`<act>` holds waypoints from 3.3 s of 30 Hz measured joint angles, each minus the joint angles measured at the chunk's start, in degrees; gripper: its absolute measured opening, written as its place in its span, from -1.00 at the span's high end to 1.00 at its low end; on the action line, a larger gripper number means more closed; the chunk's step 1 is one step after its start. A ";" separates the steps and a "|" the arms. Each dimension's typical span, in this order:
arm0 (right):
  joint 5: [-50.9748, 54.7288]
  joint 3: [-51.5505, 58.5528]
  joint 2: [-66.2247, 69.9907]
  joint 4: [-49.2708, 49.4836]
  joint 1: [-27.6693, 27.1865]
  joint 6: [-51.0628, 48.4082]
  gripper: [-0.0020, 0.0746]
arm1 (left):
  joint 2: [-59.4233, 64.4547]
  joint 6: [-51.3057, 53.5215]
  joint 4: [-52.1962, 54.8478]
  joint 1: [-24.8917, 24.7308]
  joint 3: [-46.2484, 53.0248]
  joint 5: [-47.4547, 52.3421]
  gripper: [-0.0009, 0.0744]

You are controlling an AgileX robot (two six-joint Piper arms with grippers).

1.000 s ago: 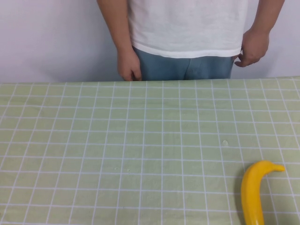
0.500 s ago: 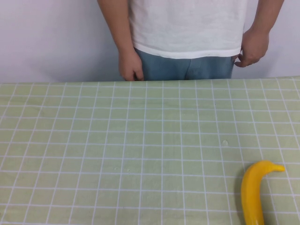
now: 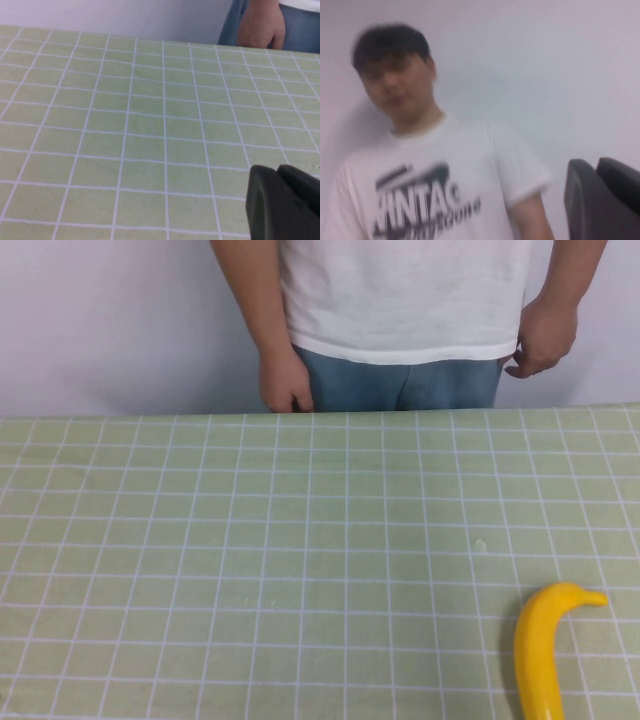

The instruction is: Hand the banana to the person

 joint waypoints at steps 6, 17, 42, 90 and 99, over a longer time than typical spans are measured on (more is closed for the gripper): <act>33.69 -15.19 14.79 0.66 0.00 3.41 0.97 | 0.00 0.00 0.02 0.00 0.00 0.00 0.99; 57.70 -17.56 34.79 18.29 5.40 -20.19 0.97 | 0.00 0.00 0.12 0.00 0.00 0.00 0.99; 50.91 -18.64 85.43 20.20 27.46 -15.20 -0.21 | 0.00 0.00 0.12 0.00 0.00 0.00 0.99; 73.10 -68.85 96.39 27.39 36.76 -30.43 0.31 | 0.00 0.00 0.12 0.00 0.00 0.00 0.99; 74.82 -69.11 98.80 26.25 36.76 -27.17 -0.16 | 0.00 0.00 0.12 0.00 0.00 0.00 0.99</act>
